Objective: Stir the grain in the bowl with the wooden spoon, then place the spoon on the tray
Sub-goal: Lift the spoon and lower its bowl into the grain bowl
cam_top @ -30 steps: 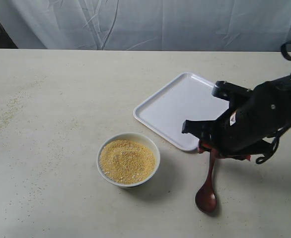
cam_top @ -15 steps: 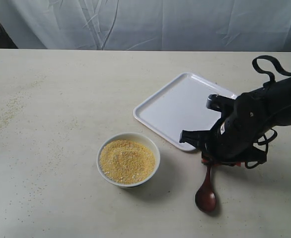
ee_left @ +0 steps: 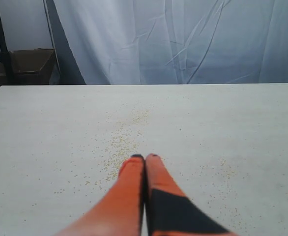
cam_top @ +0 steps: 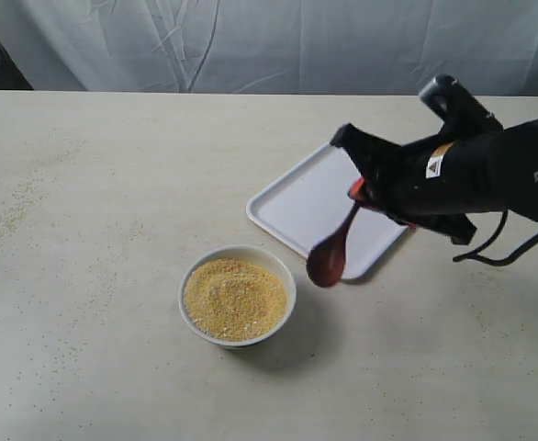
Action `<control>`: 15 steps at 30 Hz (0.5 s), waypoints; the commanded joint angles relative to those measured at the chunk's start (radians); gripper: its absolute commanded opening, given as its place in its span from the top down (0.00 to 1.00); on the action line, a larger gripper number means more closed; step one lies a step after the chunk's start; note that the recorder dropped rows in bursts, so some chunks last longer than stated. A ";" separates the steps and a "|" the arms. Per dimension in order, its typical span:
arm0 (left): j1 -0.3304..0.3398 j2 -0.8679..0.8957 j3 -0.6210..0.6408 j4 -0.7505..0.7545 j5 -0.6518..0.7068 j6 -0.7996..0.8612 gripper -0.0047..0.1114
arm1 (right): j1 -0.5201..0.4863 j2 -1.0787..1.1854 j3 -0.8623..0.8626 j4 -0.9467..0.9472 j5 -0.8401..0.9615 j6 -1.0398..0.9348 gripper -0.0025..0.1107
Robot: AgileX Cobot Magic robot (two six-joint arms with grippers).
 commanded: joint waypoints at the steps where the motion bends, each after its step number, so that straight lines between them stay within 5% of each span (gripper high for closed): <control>1: 0.001 -0.005 0.005 0.001 -0.006 -0.003 0.96 | 0.061 0.010 0.002 0.087 -0.202 0.036 0.92; 8: 0.001 -0.005 0.005 0.001 -0.006 -0.003 0.96 | 0.194 0.196 0.002 0.192 -0.447 0.036 0.92; 15: 0.001 -0.005 0.005 0.001 -0.006 -0.003 0.96 | 0.213 0.271 0.002 0.219 -0.414 0.036 0.92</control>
